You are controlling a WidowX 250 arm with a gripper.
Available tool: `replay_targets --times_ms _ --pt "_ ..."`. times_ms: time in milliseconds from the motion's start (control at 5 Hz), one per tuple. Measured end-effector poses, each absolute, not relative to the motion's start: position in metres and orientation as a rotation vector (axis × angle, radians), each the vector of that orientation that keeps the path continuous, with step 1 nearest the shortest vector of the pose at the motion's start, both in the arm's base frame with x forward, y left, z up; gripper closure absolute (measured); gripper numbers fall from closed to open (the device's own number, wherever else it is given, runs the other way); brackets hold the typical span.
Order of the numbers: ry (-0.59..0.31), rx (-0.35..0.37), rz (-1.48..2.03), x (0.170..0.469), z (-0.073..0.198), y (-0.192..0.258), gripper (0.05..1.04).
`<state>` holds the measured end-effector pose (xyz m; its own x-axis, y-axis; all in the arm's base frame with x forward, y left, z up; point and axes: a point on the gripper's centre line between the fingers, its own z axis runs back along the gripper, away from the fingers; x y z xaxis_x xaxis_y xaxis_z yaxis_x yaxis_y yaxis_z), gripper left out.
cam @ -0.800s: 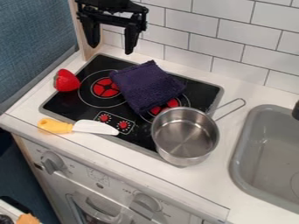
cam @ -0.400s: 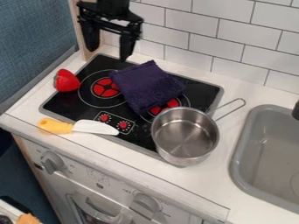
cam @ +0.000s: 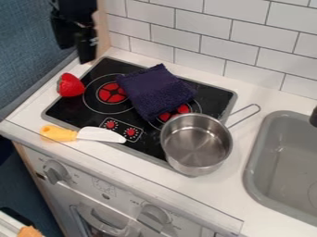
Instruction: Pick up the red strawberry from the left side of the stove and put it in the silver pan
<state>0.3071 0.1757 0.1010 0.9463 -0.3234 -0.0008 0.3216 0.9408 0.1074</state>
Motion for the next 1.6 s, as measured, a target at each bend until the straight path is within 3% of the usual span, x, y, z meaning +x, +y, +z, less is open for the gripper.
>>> replay_targets --times_ms 200,600,800,1000,1200,1600 --pt "-0.019 0.151 -0.398 0.309 0.087 0.194 0.084" --pt "0.042 0.109 -0.49 0.305 0.06 0.206 0.084" --pt "0.03 0.085 -0.489 0.305 0.056 0.206 0.084" --pt "0.045 0.082 -0.49 0.304 0.042 0.202 0.084" --pt "0.076 0.136 -0.482 0.31 0.025 0.195 0.084" --pt "0.069 0.109 -0.486 0.314 0.01 0.193 0.13"
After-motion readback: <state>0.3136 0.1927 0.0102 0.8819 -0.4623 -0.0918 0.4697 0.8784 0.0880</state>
